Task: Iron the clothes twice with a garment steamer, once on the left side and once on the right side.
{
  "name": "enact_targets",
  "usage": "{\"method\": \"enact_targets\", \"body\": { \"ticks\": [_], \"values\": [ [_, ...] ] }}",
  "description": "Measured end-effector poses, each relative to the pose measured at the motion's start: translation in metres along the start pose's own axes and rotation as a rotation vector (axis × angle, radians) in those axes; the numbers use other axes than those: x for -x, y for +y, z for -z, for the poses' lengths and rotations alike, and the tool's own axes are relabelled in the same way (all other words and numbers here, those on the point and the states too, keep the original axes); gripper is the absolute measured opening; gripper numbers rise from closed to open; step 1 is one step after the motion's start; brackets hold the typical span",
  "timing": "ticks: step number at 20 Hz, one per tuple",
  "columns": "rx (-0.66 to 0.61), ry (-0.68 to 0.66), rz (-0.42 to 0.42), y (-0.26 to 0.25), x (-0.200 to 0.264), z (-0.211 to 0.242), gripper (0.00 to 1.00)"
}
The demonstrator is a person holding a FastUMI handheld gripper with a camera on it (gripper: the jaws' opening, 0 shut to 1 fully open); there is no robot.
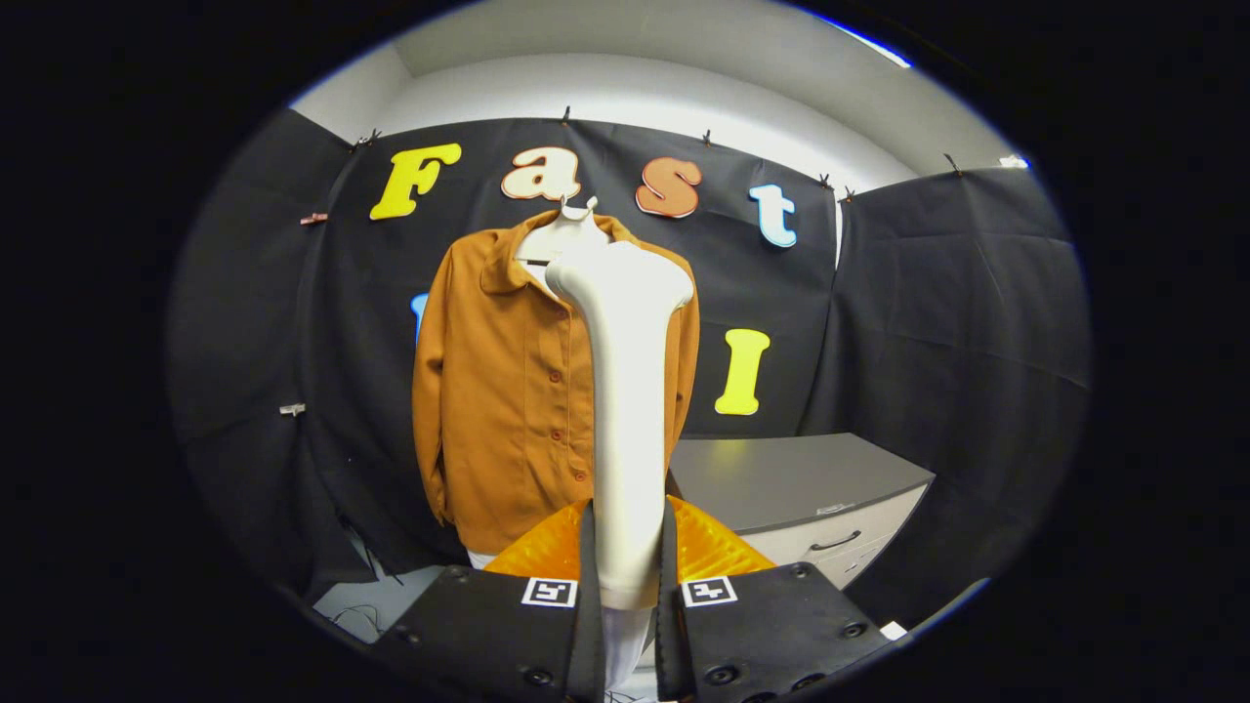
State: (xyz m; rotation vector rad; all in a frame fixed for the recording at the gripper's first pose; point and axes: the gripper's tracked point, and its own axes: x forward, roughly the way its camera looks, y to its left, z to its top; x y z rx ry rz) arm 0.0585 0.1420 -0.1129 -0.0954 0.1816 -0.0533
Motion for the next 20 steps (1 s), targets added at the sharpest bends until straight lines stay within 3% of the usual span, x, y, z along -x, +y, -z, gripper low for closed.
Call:
{"method": "enact_targets", "body": {
  "ticks": [9, 20],
  "values": [
    [-0.038, -0.022, -0.010, -0.027, 0.020, -0.043, 0.24],
    [-0.068, -0.040, -0.049, -0.063, 0.011, -0.071, 0.24]
  ]
}}
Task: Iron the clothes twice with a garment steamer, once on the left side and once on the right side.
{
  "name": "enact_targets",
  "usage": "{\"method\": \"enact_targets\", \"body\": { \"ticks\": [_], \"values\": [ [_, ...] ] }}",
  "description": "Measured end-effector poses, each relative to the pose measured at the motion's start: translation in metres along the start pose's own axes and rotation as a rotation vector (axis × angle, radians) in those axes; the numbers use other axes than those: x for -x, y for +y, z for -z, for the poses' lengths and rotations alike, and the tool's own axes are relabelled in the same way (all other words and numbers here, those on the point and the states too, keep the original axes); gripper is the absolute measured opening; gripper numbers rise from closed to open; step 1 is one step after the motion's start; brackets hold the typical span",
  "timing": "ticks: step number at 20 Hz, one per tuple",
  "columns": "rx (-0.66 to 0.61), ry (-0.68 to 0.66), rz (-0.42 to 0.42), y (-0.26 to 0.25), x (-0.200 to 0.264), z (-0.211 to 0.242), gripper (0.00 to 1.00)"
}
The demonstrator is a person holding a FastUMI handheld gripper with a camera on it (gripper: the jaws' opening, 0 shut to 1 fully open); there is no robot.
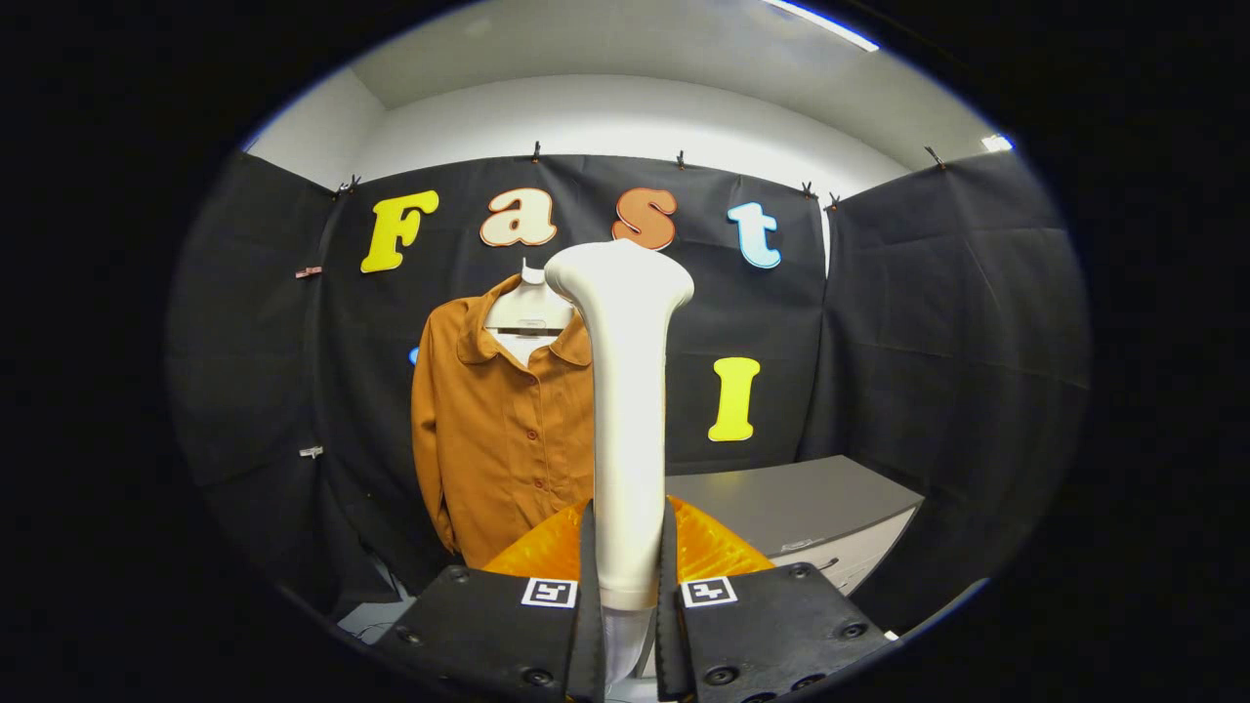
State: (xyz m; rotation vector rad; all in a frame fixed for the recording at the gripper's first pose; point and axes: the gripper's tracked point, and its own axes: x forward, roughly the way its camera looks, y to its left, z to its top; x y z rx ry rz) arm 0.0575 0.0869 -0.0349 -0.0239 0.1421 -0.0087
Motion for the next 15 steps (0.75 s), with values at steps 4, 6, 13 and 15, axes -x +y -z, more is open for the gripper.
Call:
{"method": "enact_targets", "body": {
  "ticks": [4, 6, 13, 15],
  "values": [
    [0.011, -0.009, -0.013, -0.009, -0.005, -0.006, 0.24],
    [0.008, -0.008, -0.023, -0.012, -0.010, -0.006, 0.24],
    [-0.001, -0.004, -0.046, -0.028, -0.025, -0.009, 0.24],
    [-0.005, -0.007, -0.048, -0.033, -0.027, -0.010, 0.24]
  ]
}}
